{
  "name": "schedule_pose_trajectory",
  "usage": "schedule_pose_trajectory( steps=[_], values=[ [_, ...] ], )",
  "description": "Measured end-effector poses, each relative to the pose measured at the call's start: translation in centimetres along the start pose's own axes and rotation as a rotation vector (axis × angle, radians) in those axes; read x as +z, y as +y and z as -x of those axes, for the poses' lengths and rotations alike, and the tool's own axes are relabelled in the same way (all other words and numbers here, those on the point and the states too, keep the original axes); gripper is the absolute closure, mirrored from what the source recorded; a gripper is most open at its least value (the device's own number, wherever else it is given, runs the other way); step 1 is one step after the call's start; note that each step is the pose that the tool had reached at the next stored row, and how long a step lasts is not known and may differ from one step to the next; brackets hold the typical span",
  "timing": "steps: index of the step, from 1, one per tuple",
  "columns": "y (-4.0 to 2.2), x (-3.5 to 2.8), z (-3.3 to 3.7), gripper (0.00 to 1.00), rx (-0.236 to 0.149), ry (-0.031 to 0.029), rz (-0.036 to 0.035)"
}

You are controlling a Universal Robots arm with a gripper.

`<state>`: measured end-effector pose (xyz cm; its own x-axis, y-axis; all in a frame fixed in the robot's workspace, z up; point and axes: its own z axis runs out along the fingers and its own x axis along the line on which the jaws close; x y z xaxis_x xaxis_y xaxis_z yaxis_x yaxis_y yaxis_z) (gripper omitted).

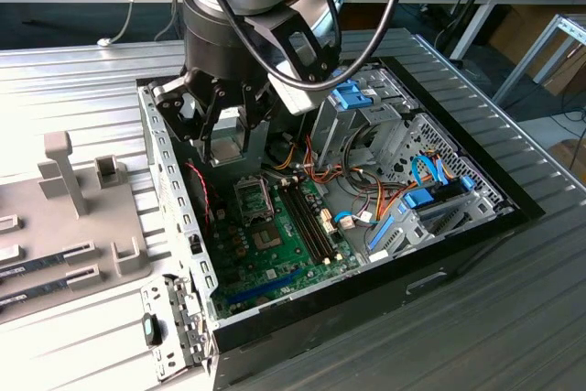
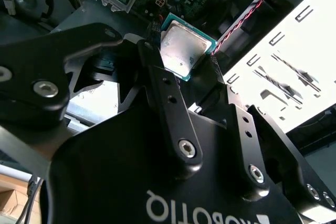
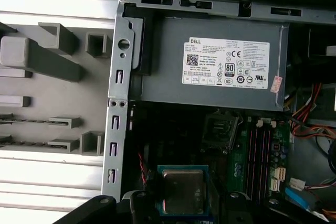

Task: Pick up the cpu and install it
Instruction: 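Pick up the cpu and move it towards the insertion slot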

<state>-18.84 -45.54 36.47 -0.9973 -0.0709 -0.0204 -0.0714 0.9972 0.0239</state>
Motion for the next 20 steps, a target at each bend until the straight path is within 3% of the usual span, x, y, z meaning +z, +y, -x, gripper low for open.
schedule_pose_trajectory(
  steps=[20],
  values=[
    [-0.57,0.52,0.4,0.53,0.0,0.0,-0.0001]
  ],
)
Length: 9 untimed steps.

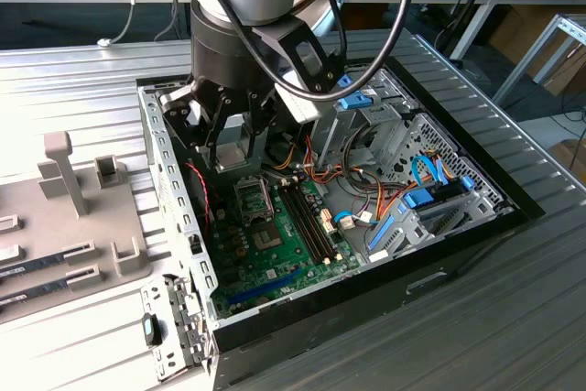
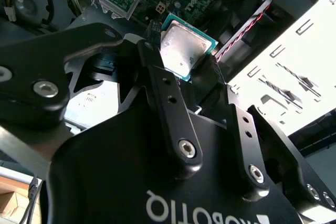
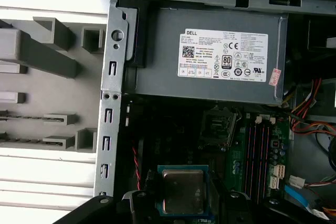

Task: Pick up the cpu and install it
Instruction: 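Pick up the cpu and move it towards the insertion slot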

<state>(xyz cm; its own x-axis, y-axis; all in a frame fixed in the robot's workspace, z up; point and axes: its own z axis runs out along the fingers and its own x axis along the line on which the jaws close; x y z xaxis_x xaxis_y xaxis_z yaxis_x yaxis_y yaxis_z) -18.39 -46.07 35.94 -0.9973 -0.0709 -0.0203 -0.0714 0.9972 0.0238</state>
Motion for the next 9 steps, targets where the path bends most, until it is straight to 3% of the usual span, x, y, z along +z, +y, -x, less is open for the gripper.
schedule_pose_trajectory(
  steps=[9],
  values=[
    [-0.21,0.23,0.19,0.53,0.0,0.0,0.0]
  ],
)
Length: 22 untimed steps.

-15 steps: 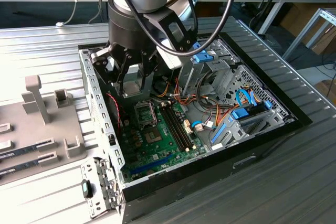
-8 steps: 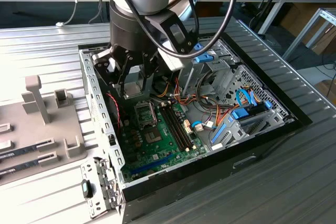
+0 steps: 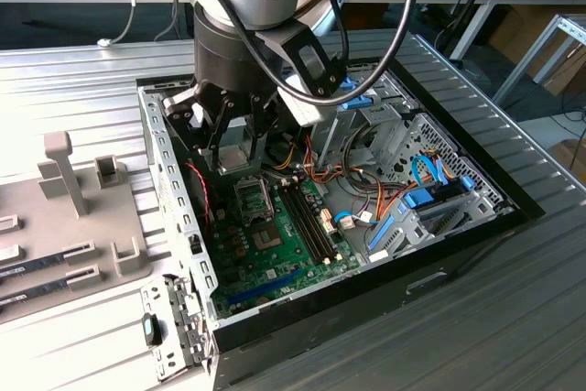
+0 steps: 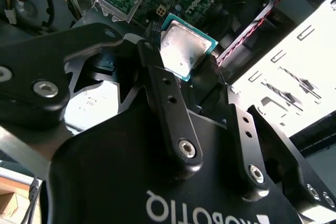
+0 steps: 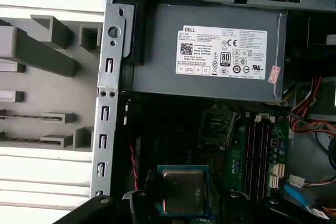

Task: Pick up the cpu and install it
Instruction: 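Pick up the cpu and move it towards the insertion slot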

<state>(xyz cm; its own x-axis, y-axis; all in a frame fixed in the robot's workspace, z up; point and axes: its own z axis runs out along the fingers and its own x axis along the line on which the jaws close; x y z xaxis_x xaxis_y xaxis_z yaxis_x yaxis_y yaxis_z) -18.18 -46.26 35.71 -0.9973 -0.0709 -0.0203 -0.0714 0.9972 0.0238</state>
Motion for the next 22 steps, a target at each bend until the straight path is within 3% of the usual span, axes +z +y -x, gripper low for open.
schedule_pose_trajectory(
  steps=[22],
  values=[
    [-0.54,0.5,0.36,0.53,0.0,-0.0001,0.0001]
  ],
)
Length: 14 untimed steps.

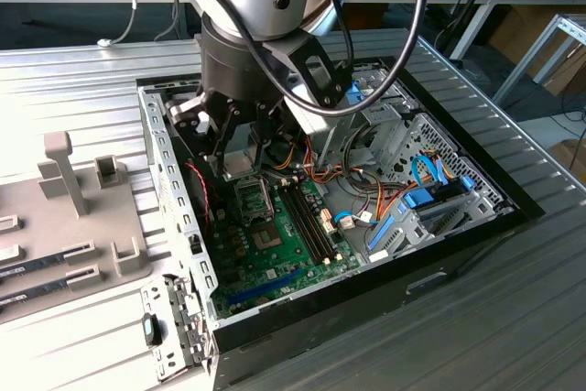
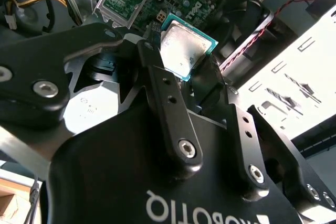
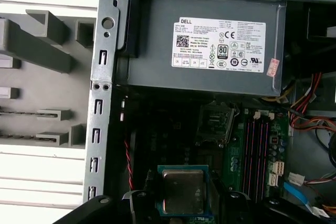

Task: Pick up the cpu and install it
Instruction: 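Pick up the cpu and move it towards the insertion slot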

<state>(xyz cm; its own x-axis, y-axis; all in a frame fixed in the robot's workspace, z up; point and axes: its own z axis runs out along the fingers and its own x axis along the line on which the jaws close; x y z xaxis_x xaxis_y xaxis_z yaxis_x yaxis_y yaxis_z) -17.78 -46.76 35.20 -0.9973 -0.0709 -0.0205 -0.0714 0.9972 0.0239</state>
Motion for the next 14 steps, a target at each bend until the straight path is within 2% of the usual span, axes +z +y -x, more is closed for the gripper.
schedule_pose_trajectory(
  steps=[8,11,14],
  values=[
    [-0.21,0.16,0.12,0.53,0.0,0.0001,-0.0001],
    [-0.67,0.46,0.32,0.53,0.0,0.0001,-0.0002],
    [-0.79,0.53,0.36,0.53,0.0,0.0001,-0.0002]
  ],
)
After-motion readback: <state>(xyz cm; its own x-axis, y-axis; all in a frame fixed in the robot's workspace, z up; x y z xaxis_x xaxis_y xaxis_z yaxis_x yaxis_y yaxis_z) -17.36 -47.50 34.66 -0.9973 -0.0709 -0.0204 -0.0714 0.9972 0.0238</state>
